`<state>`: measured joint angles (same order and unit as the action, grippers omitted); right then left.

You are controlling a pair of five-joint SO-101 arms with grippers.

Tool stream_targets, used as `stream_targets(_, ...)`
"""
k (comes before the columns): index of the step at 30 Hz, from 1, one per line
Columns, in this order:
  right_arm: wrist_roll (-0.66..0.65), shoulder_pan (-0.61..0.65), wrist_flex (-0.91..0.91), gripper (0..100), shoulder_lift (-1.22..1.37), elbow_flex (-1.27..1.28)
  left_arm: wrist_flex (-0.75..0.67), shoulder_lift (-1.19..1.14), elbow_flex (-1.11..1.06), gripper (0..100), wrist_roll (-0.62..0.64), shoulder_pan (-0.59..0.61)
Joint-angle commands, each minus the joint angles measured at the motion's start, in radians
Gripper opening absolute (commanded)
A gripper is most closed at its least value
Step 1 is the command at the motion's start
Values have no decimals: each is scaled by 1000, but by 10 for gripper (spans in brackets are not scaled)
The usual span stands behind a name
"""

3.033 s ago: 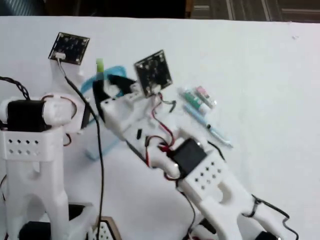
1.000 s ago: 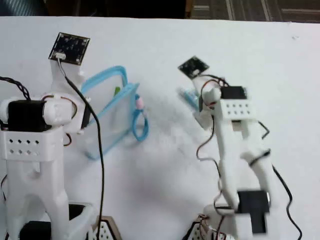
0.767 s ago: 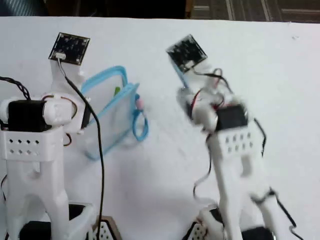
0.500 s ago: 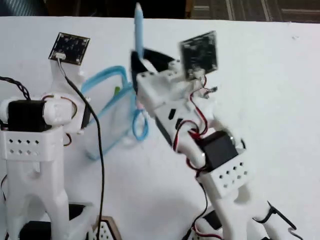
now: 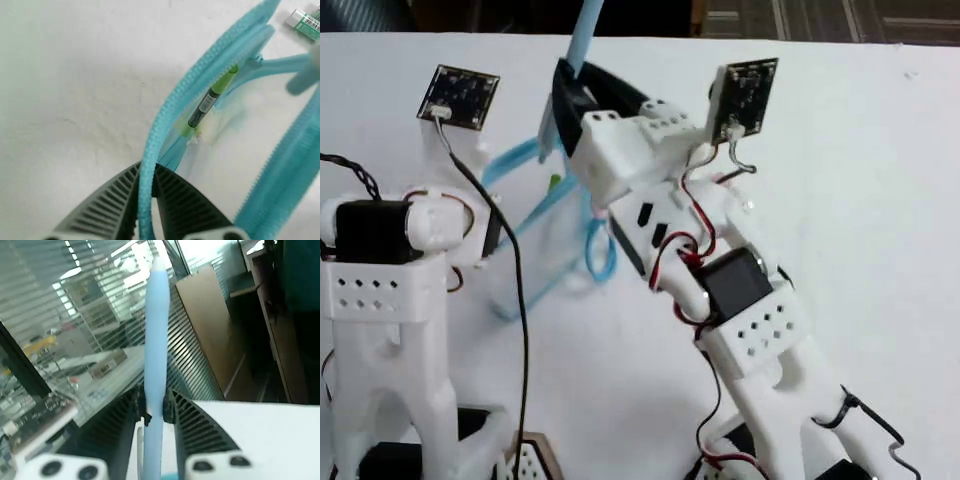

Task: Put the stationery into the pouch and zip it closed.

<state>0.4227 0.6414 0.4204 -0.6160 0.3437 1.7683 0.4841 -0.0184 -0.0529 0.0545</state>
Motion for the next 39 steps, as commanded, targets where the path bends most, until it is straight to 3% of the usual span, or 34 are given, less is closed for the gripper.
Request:
stream_targets(1, 9, 27, 90, 16, -2, -3, -12, -8, 12, 23, -5, 4)
stream_targets(9, -17, 131, 107, 41, -25, 160, -14, -8, 12, 23, -5, 5)
stream_targets(16, -69, 133, 150, 277, -113, 186, -18, -10, 12, 23, -5, 44)
stream_targets(21, -117, 119, 156, 258, -196, 183, -18, -10, 12, 23, -5, 38)
stream_targets(24, -130, 12, 156, 245, -206, 112, -18, -10, 12, 23, -5, 39)
stream_targets(28, -155, -237, 194, 246, -102, 8, -18, -10, 12, 23, -5, 39)
stream_targets(31, -331, -329, 329, 246, 56, -51, -18, -10, 12, 23, -5, 38)
stream_targets(35, -713, -366, 555, 245, 286, -81, -18, -10, 12, 23, -5, 38)
stream_targets(39, -954, -369, 628, 245, 484, -86, -18, -10, 12, 23, -5, 41)
